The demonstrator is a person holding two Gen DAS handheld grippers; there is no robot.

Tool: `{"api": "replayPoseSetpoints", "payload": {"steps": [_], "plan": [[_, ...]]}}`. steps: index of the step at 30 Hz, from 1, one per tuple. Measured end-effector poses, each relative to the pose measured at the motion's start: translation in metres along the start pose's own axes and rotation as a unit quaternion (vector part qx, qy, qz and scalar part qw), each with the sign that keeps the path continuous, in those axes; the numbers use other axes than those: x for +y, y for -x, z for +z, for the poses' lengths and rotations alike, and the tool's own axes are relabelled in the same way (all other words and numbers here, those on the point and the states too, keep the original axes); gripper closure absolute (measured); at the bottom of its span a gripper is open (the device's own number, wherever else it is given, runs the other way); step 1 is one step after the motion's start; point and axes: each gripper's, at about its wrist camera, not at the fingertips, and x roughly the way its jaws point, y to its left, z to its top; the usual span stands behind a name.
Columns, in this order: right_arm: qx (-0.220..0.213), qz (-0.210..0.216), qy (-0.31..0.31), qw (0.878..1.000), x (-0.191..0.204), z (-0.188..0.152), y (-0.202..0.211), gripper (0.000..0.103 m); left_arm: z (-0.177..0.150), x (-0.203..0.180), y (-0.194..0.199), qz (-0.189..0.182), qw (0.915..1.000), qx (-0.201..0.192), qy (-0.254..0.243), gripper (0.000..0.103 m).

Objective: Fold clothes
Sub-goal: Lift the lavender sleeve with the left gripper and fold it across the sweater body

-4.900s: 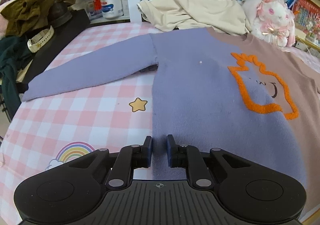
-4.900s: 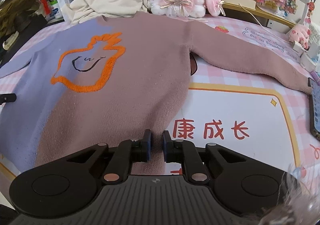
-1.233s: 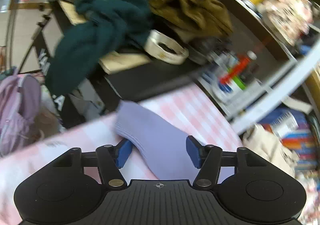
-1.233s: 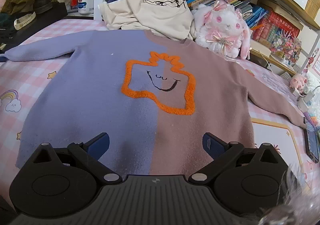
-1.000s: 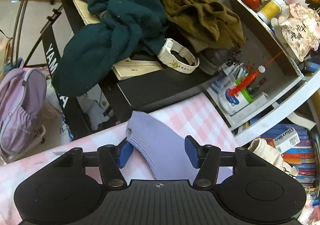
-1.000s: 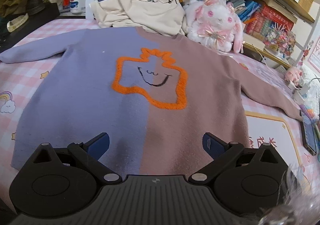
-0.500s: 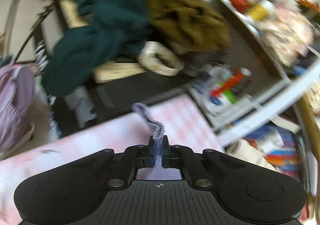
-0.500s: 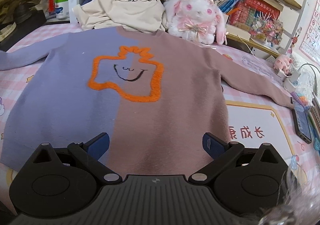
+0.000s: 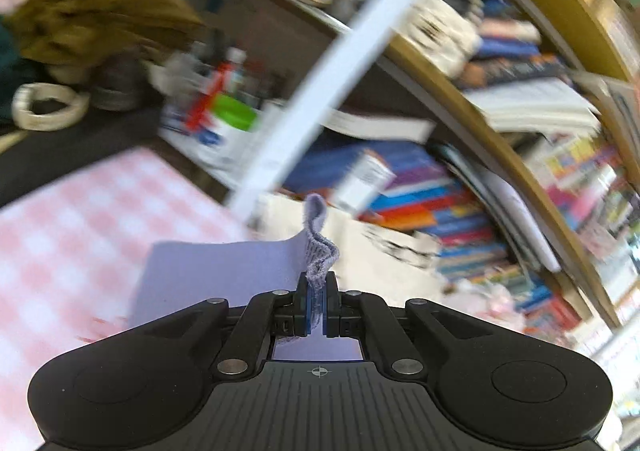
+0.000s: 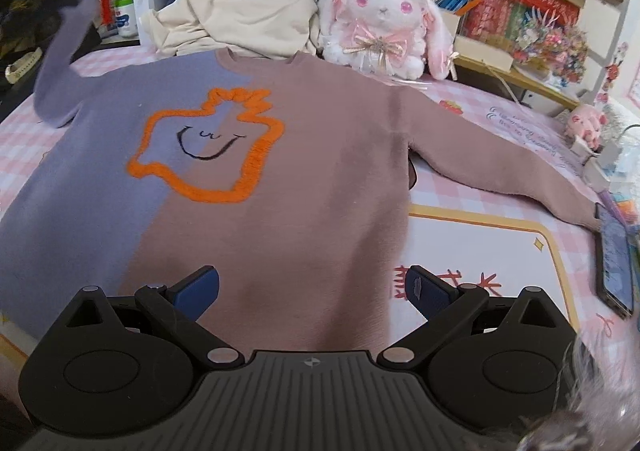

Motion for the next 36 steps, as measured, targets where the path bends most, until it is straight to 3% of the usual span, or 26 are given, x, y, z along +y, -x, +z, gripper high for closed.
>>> {"api": "replayPoseSetpoints", "payload": {"steps": [10,22,24,26,27,30,33,36], "plan": [[0.012,0.061,-0.009,0.998,-0.051,-0.006,-0.017,0.003,-0.038,-0.100,-0.044,-0.017,0.9980,0.035,-0.049,0.100],[0.016,0.096,-0.008,0.995,-0.074,-0.009,-0.020,0.003,-0.100,-0.156,-0.090,-0.030,0.9905,0.093,-0.097,0.098],[0.016,0.095,-0.011,0.995,-0.077,-0.009,-0.020,0.003,-0.110,-0.161,-0.098,-0.007,0.9860,0.119,-0.116,0.085],[0.015,0.093,-0.013,0.995,-0.081,-0.010,-0.019,0.003,-0.117,-0.163,-0.094,0.009,0.9810,0.131,-0.144,0.048],[0.015,0.092,-0.015,0.996,-0.082,-0.010,-0.019,0.003,-0.120,-0.164,-0.092,0.017,0.9781,0.135,-0.157,0.043],[0.014,0.096,-0.017,0.995,-0.086,-0.011,-0.018,0.003,-0.128,-0.157,-0.058,0.026,0.9733,0.100,-0.205,0.038],[0.015,0.107,-0.019,0.994,-0.088,-0.012,-0.019,0.003,-0.138,-0.135,-0.023,0.074,0.9666,0.094,-0.227,0.038],[0.016,0.120,-0.021,0.992,-0.088,-0.012,-0.022,0.004,-0.148,-0.104,0.011,0.147,0.9587,0.092,-0.225,0.038]]}}
